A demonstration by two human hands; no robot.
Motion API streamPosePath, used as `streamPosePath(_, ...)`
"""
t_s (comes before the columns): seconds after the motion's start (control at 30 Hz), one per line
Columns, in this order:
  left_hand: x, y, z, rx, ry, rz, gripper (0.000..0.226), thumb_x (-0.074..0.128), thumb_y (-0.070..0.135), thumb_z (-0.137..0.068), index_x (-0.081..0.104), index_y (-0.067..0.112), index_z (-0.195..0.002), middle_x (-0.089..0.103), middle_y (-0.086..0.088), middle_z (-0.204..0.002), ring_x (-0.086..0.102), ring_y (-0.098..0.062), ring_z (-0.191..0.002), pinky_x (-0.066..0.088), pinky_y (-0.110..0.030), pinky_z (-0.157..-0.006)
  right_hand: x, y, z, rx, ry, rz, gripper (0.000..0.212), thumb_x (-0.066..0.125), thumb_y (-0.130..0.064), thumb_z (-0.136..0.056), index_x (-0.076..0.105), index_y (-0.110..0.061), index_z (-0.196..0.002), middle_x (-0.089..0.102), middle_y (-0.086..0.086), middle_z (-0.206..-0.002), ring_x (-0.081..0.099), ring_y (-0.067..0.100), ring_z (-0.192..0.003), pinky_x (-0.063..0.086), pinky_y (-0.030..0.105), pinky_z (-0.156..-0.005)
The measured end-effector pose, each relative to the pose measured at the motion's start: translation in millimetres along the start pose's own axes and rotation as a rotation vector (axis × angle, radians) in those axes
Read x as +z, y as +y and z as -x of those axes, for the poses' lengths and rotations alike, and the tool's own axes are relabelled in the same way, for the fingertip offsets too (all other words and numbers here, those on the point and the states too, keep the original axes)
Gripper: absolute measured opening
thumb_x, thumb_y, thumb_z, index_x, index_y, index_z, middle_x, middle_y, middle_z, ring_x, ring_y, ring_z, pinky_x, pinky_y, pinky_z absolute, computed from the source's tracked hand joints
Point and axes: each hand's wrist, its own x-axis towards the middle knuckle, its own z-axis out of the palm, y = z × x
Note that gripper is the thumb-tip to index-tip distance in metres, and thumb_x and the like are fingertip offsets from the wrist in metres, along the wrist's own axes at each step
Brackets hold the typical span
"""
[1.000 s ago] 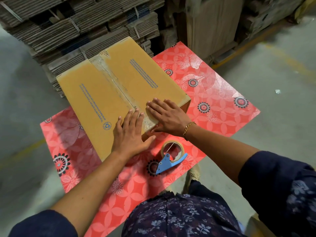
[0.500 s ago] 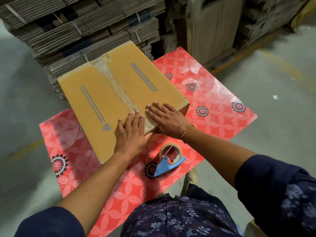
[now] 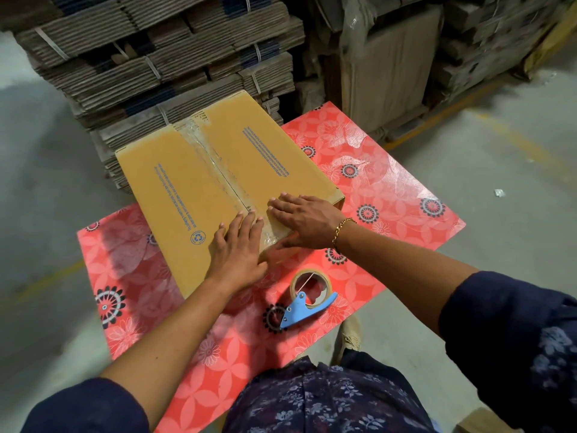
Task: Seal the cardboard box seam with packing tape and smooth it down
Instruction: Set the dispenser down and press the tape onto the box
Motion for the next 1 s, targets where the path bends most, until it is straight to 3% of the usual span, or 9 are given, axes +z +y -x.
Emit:
streamPosePath(0.13, 0.0, -0.4, 1.1, -0.006, 0.053, 0.044, 0.076, 0.037, 0.061, -0.088, 0.045, 0.01, -0.144, 0.045, -0.014, -0.156, 0.04, -0.036, -0.144, 0.036, -0.062, -0.108, 4.0, -1.8, -0.1, -0.006, 0.016, 0.044, 0.09, 0.039, -0.074, -0.091, 0.023, -0.017, -0.16, 0.022, 0.001, -0.169, 0.02, 0.025, -0.155, 0.027, 0.045, -0.121)
streamPosePath(0.23, 0.1, 1.0, -0.8, 0.011, 0.024, 0.011, 0.076, 0.039, 0.06, -0.089, 0.046, 0.007, -0.144, 0.045, -0.017, -0.155, 0.042, -0.039, -0.142, 0.037, -0.065, -0.106, 10.0, 2.6, 0.5, -0.047, 0.031, 0.067, 0.084, 0.049, -0.063, -0.095, 0.024, -0.016, -0.159, 0.024, 0.003, -0.168, 0.023, 0.028, -0.154, 0.031, 0.047, -0.119)
streamPosePath(0.47, -11.0, 6.0, -3.9, -0.01, -0.151, 0.043, 0.086, 0.054, 0.044, -0.096, 0.006, 0.01, -0.159, -0.002, -0.013, -0.17, -0.005, -0.034, -0.156, 0.008, -0.062, -0.12, 12.2, -3.9, 7.4, -0.035, 0.054, 0.036, 0.068, 0.046, -0.03, -0.098, 0.02, -0.018, -0.16, 0.02, 0.004, -0.169, 0.019, 0.029, -0.155, 0.027, 0.047, -0.12)
streamPosePath(0.57, -17.3, 4.6, -3.7, -0.018, -0.216, 0.074, 0.094, 0.057, 0.023, -0.087, -0.003, 0.012, -0.159, -0.015, -0.011, -0.169, -0.017, -0.032, -0.155, 0.0, -0.062, -0.121, 5.3, -22.9, 29.9, 0.015, 0.296, -0.083, 0.053, 0.041, -0.027, -0.096, 0.045, -0.017, -0.148, 0.043, 0.007, -0.159, 0.041, 0.028, -0.144, 0.038, 0.044, -0.111)
streamPosePath(0.67, -16.3, -1.5, 8.0, -0.01, -0.16, 0.119, 0.105, 0.064, 0.032, -0.084, -0.005, 0.015, -0.16, -0.021, -0.008, -0.169, -0.021, -0.027, -0.154, -0.003, -0.056, -0.124, 19.2, -38.5, 71.8, 0.247, 0.484, -0.295, 0.042, 0.055, -0.03, -0.091, 0.06, -0.017, -0.13, 0.065, 0.005, -0.127, 0.062, 0.028, -0.111, 0.053, 0.042, -0.085)
streamPosePath(0.77, -10.3, 5.9, 37.9, -0.063, 0.095, 0.32, 0.092, 0.063, 0.047, -0.087, 0.015, 0.017, -0.16, 0.001, -0.007, -0.171, -0.005, -0.028, -0.157, 0.004, -0.051, -0.124, 50.4, -41.3, 105.0, 0.722, 0.206, -0.62, 0.048, 0.059, -0.046, -0.091, 0.05, -0.023, -0.132, 0.066, 0.0, -0.117, 0.067, 0.025, -0.102, 0.05, 0.033, -0.073)
streamPosePath(0.87, -1.8, 19.5, 70.3, -0.022, 0.402, 0.469, 0.056, 0.065, 0.036, -0.089, 0.055, 0.015, -0.14, 0.048, -0.008, -0.152, 0.035, -0.03, -0.146, 0.03, -0.047, -0.116, 93.2, -42.1, 117.0, 0.921, -0.265, -0.704, 0.083, 0.046, -0.085, -0.076, 0.046, -0.018, -0.124, 0.074, 0.009, -0.101, 0.072, 0.032, -0.09, 0.058, 0.044, -0.079)
streamPosePath(0.93, 3.1, 23.3, 86.9, -0.012, 0.441, 0.536, 0.04, 0.067, 0.03, -0.09, 0.064, 0.015, -0.128, 0.06, -0.004, -0.135, 0.048, -0.025, -0.131, 0.04, -0.042, -0.109, 111.4, -51.8, 116.6, 0.968, -0.352, -0.827, 0.096, 0.04, -0.101, -0.058, 0.046, -0.017, -0.104, 0.073, 0.011, -0.087, 0.074, 0.031, -0.075, 0.062, 0.049, -0.074)
streamPosePath(1.0, 4.3, 24.7, 99.5, -0.041, 0.401, 0.619, 0.032, 0.065, 0.029, -0.092, 0.067, 0.016, -0.121, 0.063, 0.001, -0.125, 0.053, -0.019, -0.121, 0.045, -0.038, -0.102, 118.4, -63.1, 111.8, 1.049, -0.323, -0.978, 0.093, 0.052, -0.095, -0.062, 0.043, -0.012, -0.104, 0.071, 0.012, -0.089, 0.072, 0.031, -0.074, 0.061, 0.044, -0.068)
